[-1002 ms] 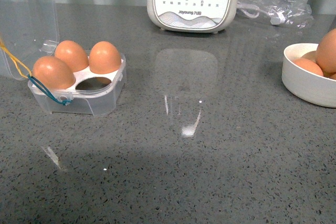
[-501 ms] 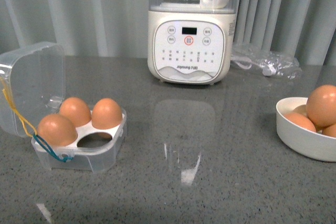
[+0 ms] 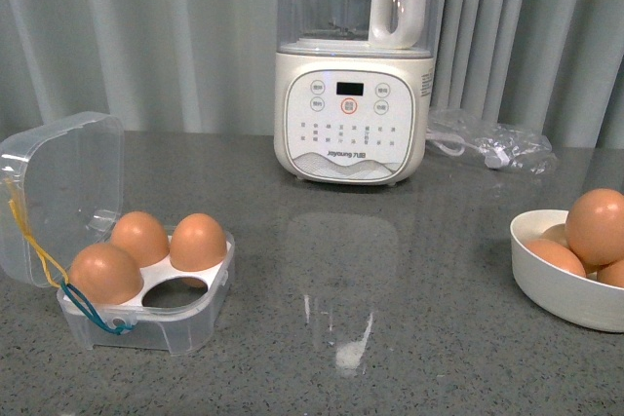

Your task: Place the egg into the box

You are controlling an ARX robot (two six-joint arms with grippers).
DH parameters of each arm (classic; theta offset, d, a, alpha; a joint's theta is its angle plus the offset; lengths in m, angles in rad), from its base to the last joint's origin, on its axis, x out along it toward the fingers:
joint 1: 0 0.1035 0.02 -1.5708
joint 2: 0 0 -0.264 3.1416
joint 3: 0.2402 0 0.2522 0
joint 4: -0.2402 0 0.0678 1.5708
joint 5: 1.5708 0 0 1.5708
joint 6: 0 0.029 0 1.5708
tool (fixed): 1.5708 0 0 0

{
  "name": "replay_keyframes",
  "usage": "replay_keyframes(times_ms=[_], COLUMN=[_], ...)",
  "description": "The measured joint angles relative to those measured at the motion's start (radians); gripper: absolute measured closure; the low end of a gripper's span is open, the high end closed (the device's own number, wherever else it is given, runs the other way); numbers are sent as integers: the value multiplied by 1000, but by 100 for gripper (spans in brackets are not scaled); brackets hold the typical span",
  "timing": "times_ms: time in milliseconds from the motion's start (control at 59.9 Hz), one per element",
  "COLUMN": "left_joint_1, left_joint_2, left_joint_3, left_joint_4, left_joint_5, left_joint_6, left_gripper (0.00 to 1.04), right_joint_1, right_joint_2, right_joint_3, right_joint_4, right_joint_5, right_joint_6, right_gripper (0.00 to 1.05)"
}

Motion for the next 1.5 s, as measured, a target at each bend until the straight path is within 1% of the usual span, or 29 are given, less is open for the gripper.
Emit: replay_keyframes(times_ms=[150, 217, 267, 367, 451, 534, 701, 835, 1002, 1503], left_joint_1=[0, 0, 0, 0, 0, 0, 0, 0, 0, 0], left_joint_2=[0, 0, 0, 0, 0, 0, 0, 0, 0, 0], left_joint_3=[0, 0, 0, 0, 0, 0, 0, 0, 0, 0], left_joint_4=[0, 0, 0, 0, 0, 0, 0, 0, 0, 0], left_joint_5=[0, 0, 0, 0, 0, 0, 0, 0, 0, 0], left_joint_6=[0, 0, 0, 0, 0, 0, 0, 0, 0, 0], left_gripper=[7, 7, 7, 7, 7, 7, 7, 7, 7, 7], right_joint_1=[-86, -136, -150, -159, -159, -146, -92, -39, -13, -23], right_joint_2=[279, 475, 574, 761, 888, 1042, 1168, 1226, 1271, 1347], right_joint_3=[63, 137, 180, 276, 359, 477, 587, 615, 626, 645], right_joint_4=[254, 397, 447, 483, 475, 468, 397, 353, 344, 362], right_joint_5=[-122, -171, -189, -208, -227, -225, -250, -283, -290, -320], right_joint_6=[27, 31, 35, 39, 53, 57, 52, 26, -8, -34], right_gripper=[7, 7, 7, 7, 7, 7, 7, 7, 7, 7])
